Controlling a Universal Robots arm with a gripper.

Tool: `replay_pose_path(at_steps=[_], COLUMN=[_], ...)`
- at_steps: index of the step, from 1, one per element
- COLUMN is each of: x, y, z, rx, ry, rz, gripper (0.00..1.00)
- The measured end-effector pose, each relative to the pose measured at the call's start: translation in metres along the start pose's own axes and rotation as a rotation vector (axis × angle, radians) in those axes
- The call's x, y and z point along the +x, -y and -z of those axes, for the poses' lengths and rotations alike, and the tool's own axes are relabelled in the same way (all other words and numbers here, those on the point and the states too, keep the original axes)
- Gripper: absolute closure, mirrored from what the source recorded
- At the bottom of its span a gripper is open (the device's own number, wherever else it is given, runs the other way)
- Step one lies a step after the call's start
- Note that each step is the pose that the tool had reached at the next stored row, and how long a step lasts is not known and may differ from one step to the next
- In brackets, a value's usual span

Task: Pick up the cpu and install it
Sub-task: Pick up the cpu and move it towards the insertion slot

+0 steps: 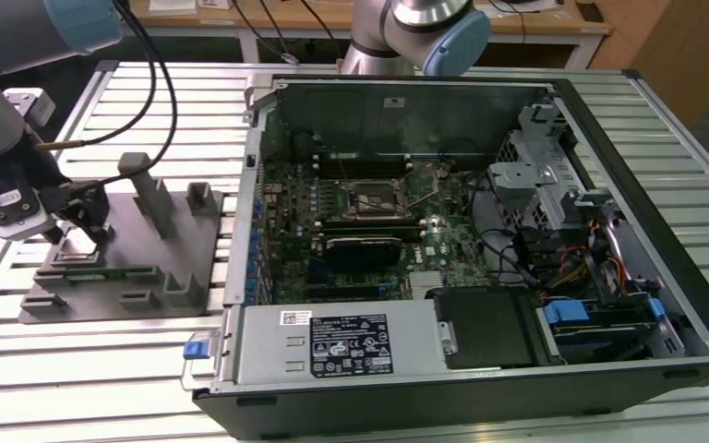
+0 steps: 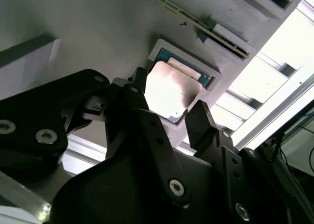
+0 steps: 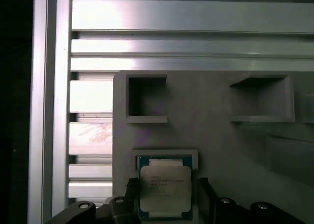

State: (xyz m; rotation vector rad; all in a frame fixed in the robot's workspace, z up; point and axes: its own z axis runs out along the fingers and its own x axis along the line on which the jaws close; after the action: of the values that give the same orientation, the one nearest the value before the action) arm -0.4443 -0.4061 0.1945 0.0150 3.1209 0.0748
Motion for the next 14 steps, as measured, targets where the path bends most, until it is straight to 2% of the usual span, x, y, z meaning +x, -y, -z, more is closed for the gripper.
replay_pose_path(at_steps=[14], x=[0.0008], y=[0.0003], z=[-0.0049], rx=[0.0026], ry=[-0.001], rz=[0.001], gripper=[0.41])
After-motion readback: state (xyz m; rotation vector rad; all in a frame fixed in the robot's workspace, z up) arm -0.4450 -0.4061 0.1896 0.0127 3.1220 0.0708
